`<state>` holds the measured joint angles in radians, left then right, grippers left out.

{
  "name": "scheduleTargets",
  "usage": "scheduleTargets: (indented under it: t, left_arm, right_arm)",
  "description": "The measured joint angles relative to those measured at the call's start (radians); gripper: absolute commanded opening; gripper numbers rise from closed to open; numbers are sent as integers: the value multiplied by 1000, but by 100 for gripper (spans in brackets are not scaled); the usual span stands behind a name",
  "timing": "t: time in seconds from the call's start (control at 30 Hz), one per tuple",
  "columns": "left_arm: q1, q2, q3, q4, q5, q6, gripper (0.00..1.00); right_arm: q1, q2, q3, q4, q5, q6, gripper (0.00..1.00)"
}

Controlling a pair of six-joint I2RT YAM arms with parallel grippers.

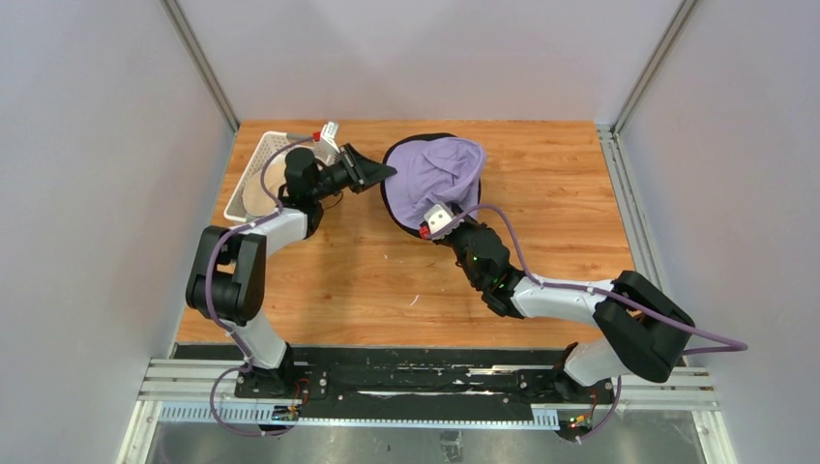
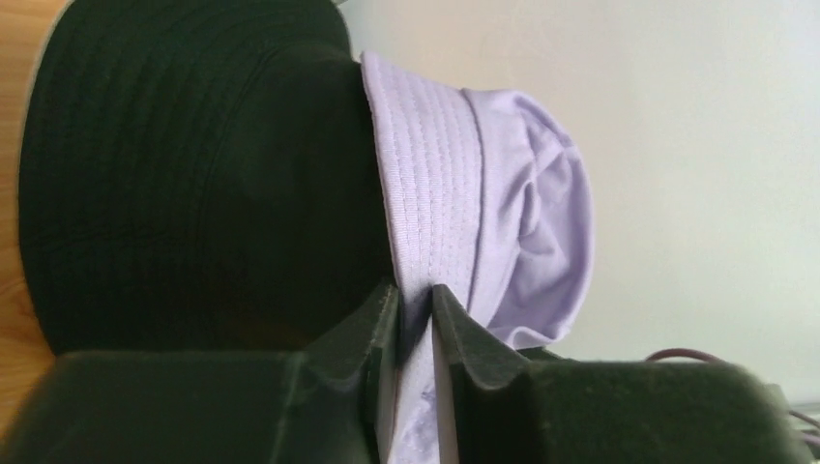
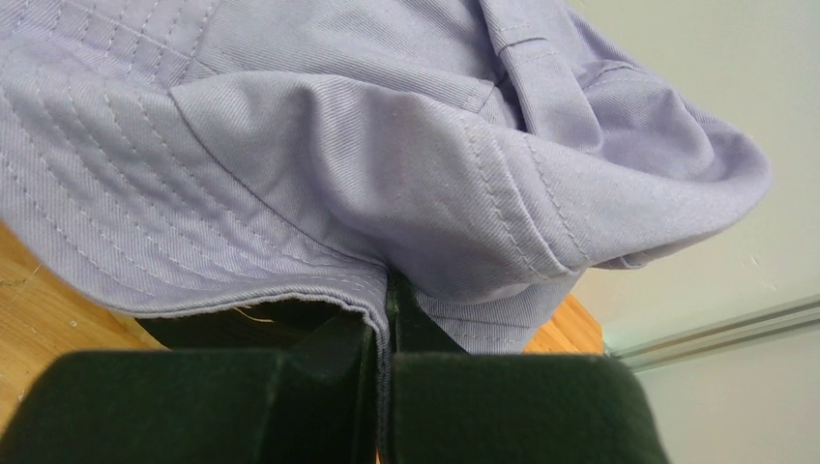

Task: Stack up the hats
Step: Stack the hat on the hat.

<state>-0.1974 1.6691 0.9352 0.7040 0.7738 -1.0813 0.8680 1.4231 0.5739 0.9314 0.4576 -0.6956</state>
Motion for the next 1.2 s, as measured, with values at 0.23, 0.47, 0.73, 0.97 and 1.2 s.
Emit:
scheduleTargets:
  t: [0.23, 0.47, 0.73, 0.97, 1.2]
  left_arm:
    - [4, 141, 2, 355, 23, -233, 0]
    - [21, 261, 3, 583, 28, -412, 0]
    - [52, 262, 1, 626, 11, -434, 0]
    - [64, 264, -1, 581, -9, -394, 0]
    - [68, 296, -1, 527, -42, -346, 0]
  right_arm:
    - [-4, 7, 0, 7, 7, -1, 1]
    - [-15, 31, 5, 16, 15, -2, 1]
    - [-35, 101, 40, 31, 19, -16, 1]
    - [-57, 146, 64, 42, 18, -27, 1]
    - [-79, 175, 91, 36, 18, -27, 1]
